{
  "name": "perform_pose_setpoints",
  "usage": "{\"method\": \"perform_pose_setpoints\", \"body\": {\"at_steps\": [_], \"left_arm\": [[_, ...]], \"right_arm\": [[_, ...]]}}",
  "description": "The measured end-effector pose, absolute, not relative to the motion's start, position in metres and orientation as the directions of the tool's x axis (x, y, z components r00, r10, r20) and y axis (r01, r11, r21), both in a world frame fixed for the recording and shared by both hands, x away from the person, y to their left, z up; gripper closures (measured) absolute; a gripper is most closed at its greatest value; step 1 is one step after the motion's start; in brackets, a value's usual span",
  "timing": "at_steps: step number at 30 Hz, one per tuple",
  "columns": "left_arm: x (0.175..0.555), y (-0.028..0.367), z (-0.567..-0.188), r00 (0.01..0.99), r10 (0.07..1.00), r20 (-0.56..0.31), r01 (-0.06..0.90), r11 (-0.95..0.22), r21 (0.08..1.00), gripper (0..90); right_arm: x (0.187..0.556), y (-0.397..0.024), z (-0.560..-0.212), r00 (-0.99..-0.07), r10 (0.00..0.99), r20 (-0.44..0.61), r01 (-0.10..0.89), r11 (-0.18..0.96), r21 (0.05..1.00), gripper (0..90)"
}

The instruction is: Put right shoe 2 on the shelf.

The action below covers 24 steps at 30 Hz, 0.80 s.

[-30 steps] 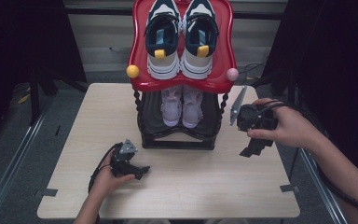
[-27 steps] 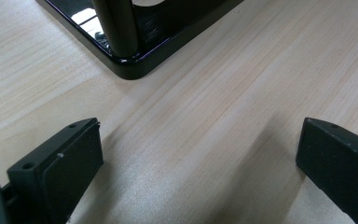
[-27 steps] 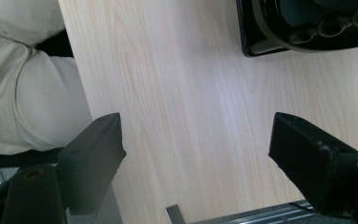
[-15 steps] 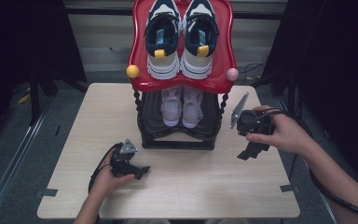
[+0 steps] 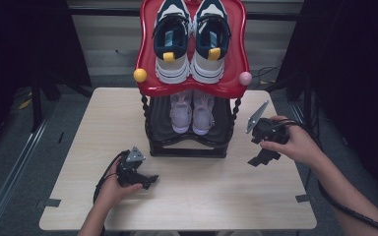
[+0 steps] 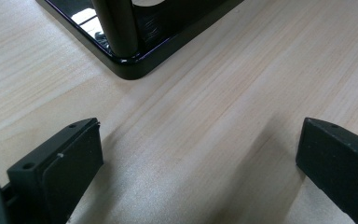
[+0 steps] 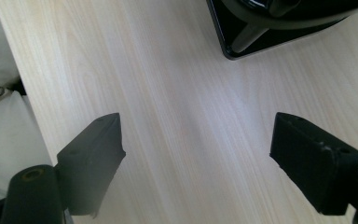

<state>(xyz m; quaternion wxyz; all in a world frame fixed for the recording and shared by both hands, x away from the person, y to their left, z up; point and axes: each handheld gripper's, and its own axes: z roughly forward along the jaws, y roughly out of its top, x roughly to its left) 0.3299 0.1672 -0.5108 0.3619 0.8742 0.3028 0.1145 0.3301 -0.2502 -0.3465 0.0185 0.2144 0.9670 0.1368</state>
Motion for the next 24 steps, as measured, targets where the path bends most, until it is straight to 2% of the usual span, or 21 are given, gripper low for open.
{"method": "perform_pose_setpoints", "body": {"at_steps": [24], "left_arm": [[0.330,0.167,-0.511,0.792,0.611,-0.021,0.448,-0.557,0.699,0.1]], "right_arm": [[0.334,-0.266,-0.411,-0.847,0.530,0.049,0.515,0.793,0.327,15.5]]}}
